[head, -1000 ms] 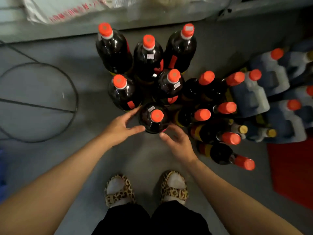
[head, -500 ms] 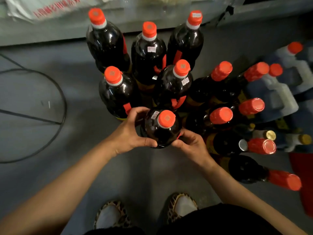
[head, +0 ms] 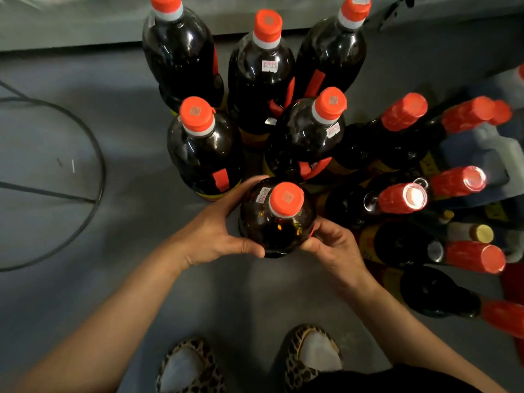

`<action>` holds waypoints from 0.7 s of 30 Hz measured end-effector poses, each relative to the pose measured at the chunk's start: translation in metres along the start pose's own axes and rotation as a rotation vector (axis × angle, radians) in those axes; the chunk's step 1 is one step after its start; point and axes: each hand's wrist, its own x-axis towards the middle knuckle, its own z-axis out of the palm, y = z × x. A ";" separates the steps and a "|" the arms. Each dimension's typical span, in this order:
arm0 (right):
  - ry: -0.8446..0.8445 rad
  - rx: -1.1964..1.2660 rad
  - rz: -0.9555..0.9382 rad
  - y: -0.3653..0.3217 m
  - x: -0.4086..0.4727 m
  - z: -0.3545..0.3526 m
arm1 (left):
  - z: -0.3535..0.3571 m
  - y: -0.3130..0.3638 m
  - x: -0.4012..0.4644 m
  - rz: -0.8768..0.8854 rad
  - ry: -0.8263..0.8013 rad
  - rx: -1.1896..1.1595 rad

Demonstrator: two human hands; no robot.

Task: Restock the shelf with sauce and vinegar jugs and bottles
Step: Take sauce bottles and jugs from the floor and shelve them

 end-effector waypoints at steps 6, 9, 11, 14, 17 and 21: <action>0.016 -0.053 0.080 -0.031 -0.030 0.006 | 0.020 0.033 -0.020 -0.113 0.145 -0.204; 0.017 -0.130 0.155 -0.065 -0.054 0.012 | 0.026 0.067 -0.040 -0.216 0.201 -0.214; -0.014 -0.142 0.218 -0.091 -0.069 0.021 | 0.028 0.096 -0.054 -0.254 0.227 -0.199; -0.071 -0.135 0.283 -0.133 -0.092 0.037 | 0.027 0.143 -0.080 -0.297 0.300 -0.196; -0.115 -0.135 0.272 -0.175 -0.116 0.051 | 0.023 0.187 -0.110 -0.331 0.355 -0.226; -0.180 -0.118 0.310 -0.234 -0.151 0.073 | 0.015 0.249 -0.146 -0.358 0.377 -0.286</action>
